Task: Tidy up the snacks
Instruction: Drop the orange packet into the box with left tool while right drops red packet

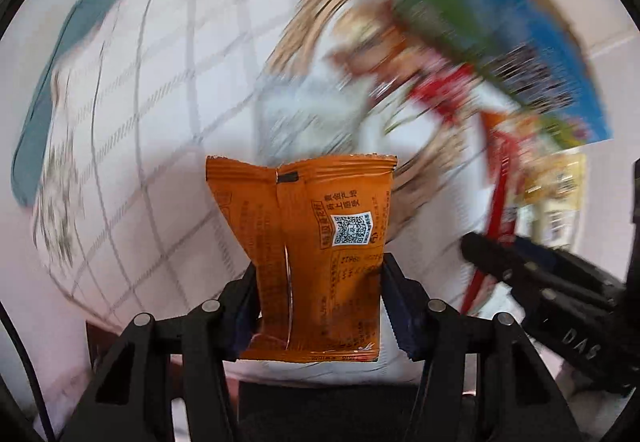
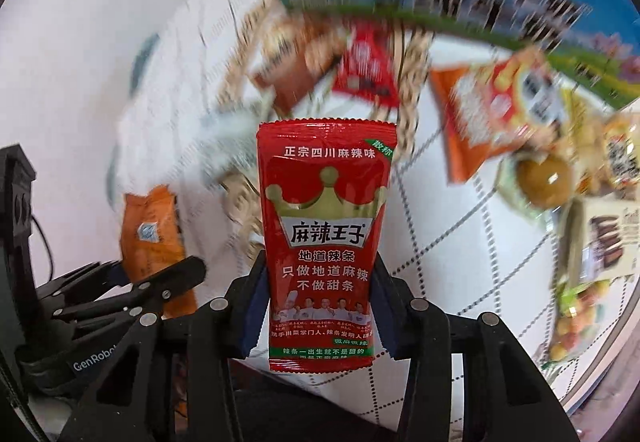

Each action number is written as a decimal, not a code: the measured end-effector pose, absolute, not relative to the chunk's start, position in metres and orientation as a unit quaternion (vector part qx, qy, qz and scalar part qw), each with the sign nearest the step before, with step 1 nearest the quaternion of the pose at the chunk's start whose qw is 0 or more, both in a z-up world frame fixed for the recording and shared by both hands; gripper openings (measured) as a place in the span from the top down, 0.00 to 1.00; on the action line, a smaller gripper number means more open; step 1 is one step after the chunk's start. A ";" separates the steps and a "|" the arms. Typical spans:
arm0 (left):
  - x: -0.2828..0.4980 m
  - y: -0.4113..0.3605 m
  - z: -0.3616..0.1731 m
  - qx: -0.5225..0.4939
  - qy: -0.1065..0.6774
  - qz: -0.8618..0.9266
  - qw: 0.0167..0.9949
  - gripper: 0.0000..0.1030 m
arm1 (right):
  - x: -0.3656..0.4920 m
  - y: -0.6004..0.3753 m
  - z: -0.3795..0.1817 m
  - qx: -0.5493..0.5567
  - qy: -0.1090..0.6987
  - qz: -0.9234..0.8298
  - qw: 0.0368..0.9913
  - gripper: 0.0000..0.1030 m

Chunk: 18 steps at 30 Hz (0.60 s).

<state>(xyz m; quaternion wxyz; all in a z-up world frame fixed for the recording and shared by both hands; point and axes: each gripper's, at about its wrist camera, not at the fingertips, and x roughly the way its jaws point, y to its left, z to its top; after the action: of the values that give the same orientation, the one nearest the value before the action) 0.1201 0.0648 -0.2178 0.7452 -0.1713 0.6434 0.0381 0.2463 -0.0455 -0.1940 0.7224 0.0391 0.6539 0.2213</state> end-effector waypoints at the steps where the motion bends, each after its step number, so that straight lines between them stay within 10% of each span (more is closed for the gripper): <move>1: 0.128 0.061 -0.203 -0.169 0.633 0.029 0.755 0.49 | 0.249 -0.055 -0.181 0.045 0.647 0.223 0.727 0.53; 10: 0.261 0.011 -0.100 -0.104 0.567 -0.063 0.815 0.49 | 0.321 -0.150 -0.075 0.097 0.569 0.179 0.797 0.53; 18: 0.396 -0.012 -0.116 -0.041 0.588 -0.064 0.806 0.49 | 0.452 -0.184 -0.082 0.061 0.561 0.079 0.821 0.53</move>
<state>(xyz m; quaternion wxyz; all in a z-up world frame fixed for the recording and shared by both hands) 0.3958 -0.0124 -0.1157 0.8055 -0.0406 0.5878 -0.0637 0.4521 -0.1842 -0.0820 0.8214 0.0609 0.5615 0.0791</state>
